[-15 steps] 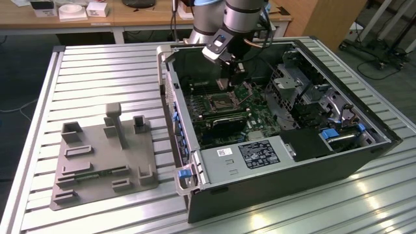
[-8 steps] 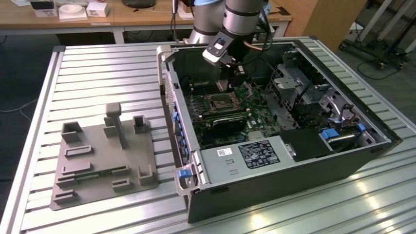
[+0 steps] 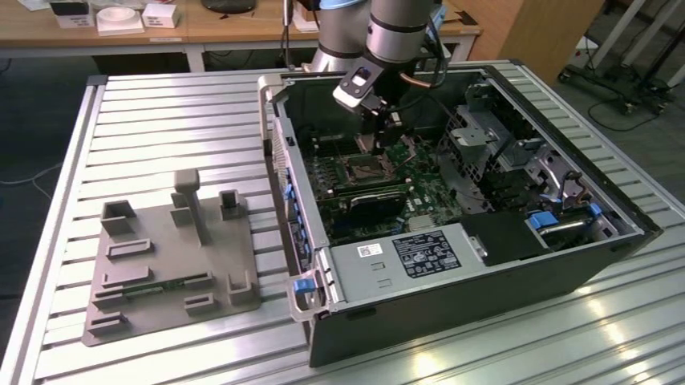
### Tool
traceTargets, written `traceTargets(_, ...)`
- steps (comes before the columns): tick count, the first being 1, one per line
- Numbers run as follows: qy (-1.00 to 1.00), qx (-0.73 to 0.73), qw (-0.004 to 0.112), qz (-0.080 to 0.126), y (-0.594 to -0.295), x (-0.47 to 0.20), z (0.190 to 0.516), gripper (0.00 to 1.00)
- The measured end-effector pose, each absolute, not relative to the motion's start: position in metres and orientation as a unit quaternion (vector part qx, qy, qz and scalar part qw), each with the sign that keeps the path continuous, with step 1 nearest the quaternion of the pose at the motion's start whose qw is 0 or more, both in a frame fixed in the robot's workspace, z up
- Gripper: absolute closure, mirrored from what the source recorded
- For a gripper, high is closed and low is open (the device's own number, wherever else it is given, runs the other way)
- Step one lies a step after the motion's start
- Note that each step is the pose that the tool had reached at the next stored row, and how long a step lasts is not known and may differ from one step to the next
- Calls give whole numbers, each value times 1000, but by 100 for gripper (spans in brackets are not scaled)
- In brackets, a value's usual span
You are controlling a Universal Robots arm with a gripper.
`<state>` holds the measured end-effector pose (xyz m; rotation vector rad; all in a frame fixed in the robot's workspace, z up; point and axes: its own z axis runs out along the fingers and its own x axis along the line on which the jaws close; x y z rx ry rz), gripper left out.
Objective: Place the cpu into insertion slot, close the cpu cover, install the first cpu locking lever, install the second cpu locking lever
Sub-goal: 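Place the cpu into insertion slot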
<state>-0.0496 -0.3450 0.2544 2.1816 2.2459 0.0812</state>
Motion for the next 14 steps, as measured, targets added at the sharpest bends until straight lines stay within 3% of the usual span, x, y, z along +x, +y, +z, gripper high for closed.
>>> traceTargets(14, 715, 698, 5, 26, -345, -50, 238, 46)
